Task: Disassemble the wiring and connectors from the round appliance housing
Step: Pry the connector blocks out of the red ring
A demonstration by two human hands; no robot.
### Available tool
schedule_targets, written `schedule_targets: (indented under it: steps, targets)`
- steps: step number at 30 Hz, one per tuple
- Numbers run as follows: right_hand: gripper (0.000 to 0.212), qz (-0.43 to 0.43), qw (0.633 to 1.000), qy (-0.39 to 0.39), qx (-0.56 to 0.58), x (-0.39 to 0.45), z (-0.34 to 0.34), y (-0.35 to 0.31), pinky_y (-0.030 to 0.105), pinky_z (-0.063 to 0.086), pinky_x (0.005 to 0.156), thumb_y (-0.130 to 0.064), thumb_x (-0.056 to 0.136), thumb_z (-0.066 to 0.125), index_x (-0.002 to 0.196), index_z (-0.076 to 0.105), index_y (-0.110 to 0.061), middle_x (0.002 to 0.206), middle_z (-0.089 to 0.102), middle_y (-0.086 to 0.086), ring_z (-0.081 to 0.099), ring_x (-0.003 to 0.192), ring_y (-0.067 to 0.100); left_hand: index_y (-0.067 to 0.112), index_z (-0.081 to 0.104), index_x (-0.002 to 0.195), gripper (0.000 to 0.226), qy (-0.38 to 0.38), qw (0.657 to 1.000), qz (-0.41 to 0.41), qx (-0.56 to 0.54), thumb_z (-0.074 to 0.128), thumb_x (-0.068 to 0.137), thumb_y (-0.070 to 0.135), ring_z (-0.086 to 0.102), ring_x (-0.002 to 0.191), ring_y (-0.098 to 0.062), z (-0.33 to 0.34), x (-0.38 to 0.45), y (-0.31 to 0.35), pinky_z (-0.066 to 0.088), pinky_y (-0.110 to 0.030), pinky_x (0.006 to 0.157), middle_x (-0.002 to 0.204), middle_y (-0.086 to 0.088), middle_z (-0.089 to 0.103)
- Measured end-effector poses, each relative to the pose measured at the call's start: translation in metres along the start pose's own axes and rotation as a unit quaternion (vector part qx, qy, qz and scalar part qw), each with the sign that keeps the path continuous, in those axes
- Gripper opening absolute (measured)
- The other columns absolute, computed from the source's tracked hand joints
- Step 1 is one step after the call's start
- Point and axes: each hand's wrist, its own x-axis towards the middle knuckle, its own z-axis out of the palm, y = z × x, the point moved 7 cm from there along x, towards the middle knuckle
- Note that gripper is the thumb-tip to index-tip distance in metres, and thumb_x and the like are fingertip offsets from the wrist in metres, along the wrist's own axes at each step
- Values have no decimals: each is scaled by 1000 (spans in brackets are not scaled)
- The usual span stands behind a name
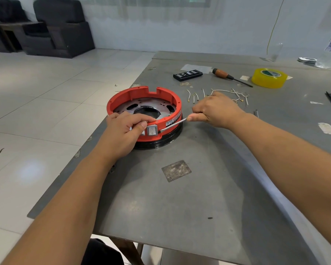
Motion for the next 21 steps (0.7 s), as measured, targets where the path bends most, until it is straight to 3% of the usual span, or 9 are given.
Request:
schedule_targets:
  steps: [6, 12, 16, 18, 19, 21]
  targets:
    - [76, 30, 999, 12, 0, -12, -6, -2, 31, 28, 61, -83, 85, 9, 75, 55, -23, 63, 48, -4, 50, 63, 23, 72, 47, 103, 42, 0, 1000, 13, 4, 46, 112, 32, 33, 121, -21, 1, 1, 0, 28, -35, 96, 108, 13, 54]
    - [85, 88, 995, 30, -43, -43, -18, -9, 24, 30, 51, -87, 85, -6, 65, 50, -26, 53, 45, -6, 42, 52, 15, 74, 48, 104, 37, 9, 999, 31, 10, 45, 111, 37, 34, 116, -20, 1, 0, -2, 26, -35, 97, 106, 15, 54]
    - [90, 111, 993, 7, -41, -53, -18, -17, 23, 19, 51, -87, 80, -11, 64, 55, -27, 49, 39, -7, 31, 50, 4, 68, 52, 111, 33, 23, 997, 61, 29, 44, 112, 37, 35, 102, 7, 0, 0, -1, 25, -37, 101, 103, 34, 49]
    - [96, 113, 993, -1, -34, -53, -16, -18, 22, 21, 51, -88, 78, -13, 68, 60, -27, 51, 42, -7, 36, 51, 6, 61, 56, 118, 24, 30, 996, 79, 29, 47, 108, 41, 34, 110, 25, 0, 1, 0, 23, -37, 102, 103, 39, 48]
    - [97, 111, 993, -2, -29, -51, -15, -18, 22, 25, 51, -89, 77, -14, 69, 61, -27, 51, 44, -7, 38, 51, 7, 59, 57, 120, 23, 32, 995, 85, 30, 50, 109, 40, 32, 111, 30, 1, 1, 0, 22, -36, 102, 102, 41, 49]
    - [99, 111, 994, -6, -17, -48, -13, -17, 23, 30, 51, -90, 75, -14, 72, 62, -28, 53, 46, -7, 42, 53, 8, 60, 57, 120, 25, 35, 995, 87, 33, 55, 109, 37, 39, 109, 22, 1, 2, 0, 20, -34, 101, 101, 43, 51]
